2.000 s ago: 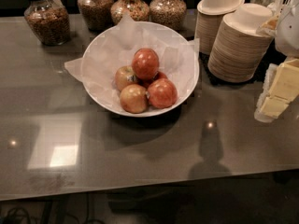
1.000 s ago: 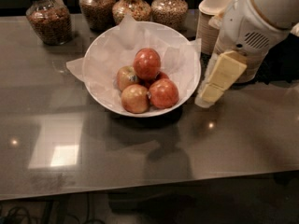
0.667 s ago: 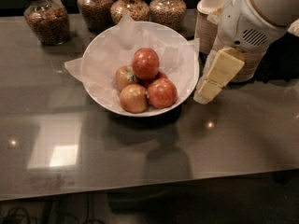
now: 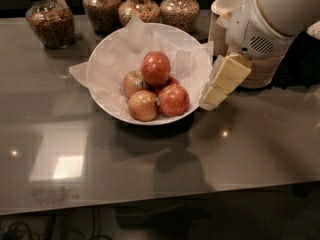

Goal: Pick apple from white bowl

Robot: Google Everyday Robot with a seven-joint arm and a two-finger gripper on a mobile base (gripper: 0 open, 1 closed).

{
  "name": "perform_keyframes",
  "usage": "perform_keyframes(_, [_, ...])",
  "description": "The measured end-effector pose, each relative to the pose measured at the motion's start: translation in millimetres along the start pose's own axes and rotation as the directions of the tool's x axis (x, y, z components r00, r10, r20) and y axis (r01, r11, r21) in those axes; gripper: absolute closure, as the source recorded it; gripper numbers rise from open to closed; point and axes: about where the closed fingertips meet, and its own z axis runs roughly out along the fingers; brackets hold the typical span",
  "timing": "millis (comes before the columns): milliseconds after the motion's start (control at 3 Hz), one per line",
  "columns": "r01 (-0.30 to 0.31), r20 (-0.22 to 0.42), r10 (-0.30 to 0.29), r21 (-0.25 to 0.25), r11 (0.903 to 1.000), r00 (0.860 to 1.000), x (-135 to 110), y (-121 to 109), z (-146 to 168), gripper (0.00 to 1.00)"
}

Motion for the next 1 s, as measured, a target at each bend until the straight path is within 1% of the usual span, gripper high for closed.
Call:
perform_keyframes(333, [-0.010,0.073,0.010,0.005,0.9999,0.997,-12,-10,23,0.04])
perform_keyframes(667, [0.010,0.119,-0.009,-0.005,0.9999,0.993,-24,-15,43,0.03])
perform_keyframes(1000, [0.043,0.158,-0.039,-0.023,0.9988,0.987,-39,-18,60,0.04])
